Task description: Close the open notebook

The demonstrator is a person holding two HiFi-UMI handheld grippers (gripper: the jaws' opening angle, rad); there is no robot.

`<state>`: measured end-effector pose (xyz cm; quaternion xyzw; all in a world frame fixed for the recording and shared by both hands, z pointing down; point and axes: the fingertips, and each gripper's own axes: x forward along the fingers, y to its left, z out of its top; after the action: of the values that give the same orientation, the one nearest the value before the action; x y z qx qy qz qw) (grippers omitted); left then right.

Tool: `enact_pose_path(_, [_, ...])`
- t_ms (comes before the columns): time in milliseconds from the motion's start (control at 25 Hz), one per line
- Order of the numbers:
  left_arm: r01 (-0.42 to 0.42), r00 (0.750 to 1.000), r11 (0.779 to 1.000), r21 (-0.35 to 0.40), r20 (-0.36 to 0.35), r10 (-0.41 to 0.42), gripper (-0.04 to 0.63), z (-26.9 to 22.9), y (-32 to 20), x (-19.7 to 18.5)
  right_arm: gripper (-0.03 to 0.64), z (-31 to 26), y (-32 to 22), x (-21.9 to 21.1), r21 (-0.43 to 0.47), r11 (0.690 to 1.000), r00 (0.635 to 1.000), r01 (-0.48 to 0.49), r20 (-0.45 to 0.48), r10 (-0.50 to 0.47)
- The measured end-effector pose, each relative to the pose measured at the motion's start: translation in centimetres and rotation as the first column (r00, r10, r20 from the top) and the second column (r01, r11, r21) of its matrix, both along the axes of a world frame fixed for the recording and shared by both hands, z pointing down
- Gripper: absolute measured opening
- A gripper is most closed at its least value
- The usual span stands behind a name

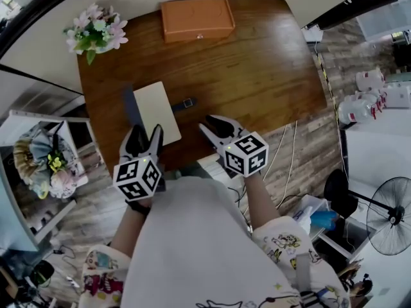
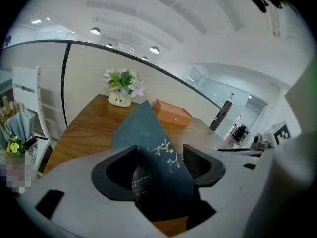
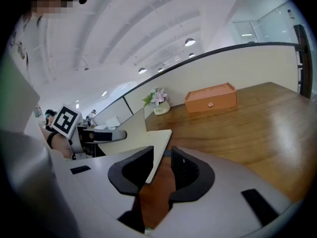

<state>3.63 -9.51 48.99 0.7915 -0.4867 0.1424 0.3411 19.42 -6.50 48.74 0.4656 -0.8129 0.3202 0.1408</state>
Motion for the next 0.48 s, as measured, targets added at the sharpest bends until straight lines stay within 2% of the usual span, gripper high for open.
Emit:
enact_pose_path(280, [0.008, 0.998, 1.0, 0.028, 0.064, -0.01, 0.291, 1.0, -0.1, 1.8, 0.043, 0.3, 0.8, 0.9, -0.008, 1.0, 1.0, -0.002, -0.008, 0.002])
enact_pose_path(480, [0.001, 0.993, 0.999, 0.045, 0.122, -0.007, 0.31, 1.9, -0.3, 3.0, 0.028, 0.8, 1.4, 1.4, -0.023, 1.0, 1.0, -0.008, -0.004, 0.008])
